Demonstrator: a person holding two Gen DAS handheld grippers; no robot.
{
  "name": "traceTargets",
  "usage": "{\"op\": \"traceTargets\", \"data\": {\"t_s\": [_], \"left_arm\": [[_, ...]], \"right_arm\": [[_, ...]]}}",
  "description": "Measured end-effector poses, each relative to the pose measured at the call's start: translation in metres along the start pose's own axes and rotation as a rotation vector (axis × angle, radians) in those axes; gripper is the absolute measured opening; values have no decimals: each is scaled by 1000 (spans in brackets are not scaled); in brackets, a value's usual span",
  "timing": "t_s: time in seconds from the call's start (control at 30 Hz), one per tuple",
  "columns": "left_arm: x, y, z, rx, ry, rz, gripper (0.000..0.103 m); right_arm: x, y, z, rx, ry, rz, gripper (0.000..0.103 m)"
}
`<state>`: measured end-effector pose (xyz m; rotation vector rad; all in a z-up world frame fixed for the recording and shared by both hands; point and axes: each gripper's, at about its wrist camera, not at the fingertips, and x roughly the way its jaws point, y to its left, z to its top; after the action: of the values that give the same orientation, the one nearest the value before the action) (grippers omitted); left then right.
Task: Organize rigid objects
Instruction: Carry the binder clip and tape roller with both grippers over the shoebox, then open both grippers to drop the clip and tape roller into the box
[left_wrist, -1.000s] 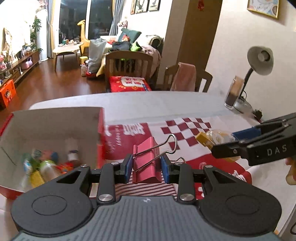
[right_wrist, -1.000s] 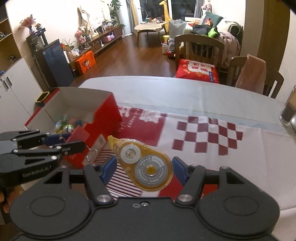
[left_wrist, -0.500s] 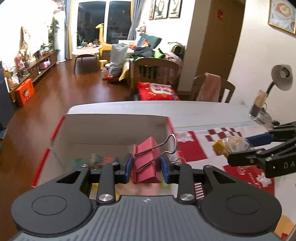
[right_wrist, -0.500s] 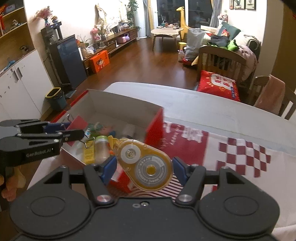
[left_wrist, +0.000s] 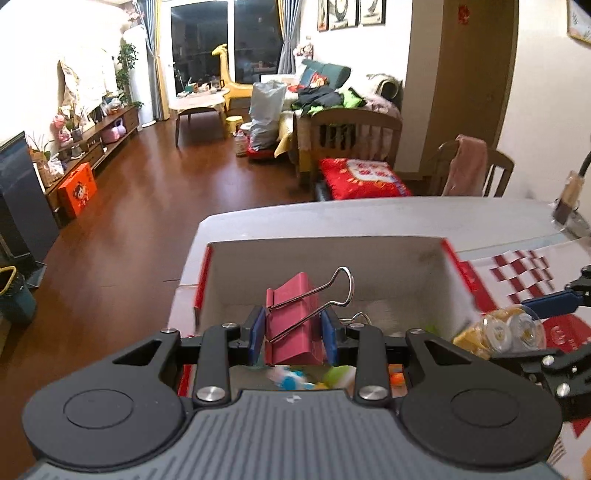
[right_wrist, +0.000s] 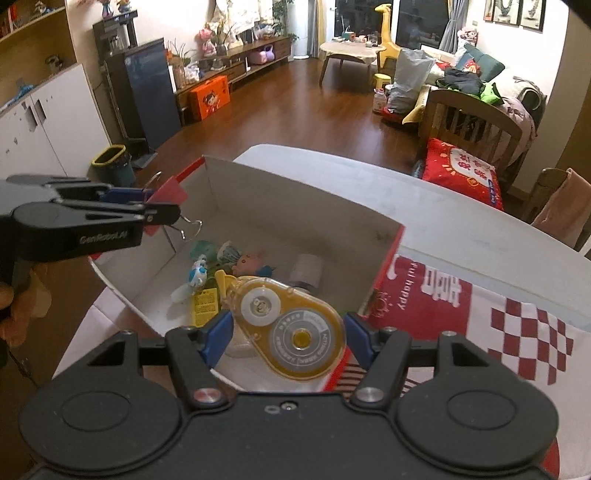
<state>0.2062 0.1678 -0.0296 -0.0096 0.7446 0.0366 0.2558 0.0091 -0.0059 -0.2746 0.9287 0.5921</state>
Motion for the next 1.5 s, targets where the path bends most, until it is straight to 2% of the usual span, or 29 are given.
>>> {"op": "traceTargets", "data": {"t_s": [0.23, 0.47, 0.77, 1.07, 1.23, 1.4, 1.47, 1.5], "left_arm": [[41, 7, -1, 57, 69, 14, 32], [74, 1, -1, 87, 142, -10, 32], [104, -2, -3, 137, 268, -13, 32], [105, -2, -1, 133, 289, -24, 32], [101, 1, 1, 93, 273, -30, 32], [87, 3, -2, 47, 241, -51, 32], [80, 4, -3, 38, 234, -57, 39], [76, 3, -4, 32, 226, -63, 48]], "right_arm": [[43, 9, 9, -28, 69, -20, 65], [79, 20, 14, -71, 139, -38, 65], [99, 37, 10, -139, 193, -46, 64], [94, 32, 11, -102, 182, -41, 64], [80, 26, 10, -79, 141, -19, 71], [63, 19, 8, -56, 105, -2, 73], [56, 16, 7, -50, 88, 7, 73], [53, 16, 6, -49, 80, 8, 74]]}}
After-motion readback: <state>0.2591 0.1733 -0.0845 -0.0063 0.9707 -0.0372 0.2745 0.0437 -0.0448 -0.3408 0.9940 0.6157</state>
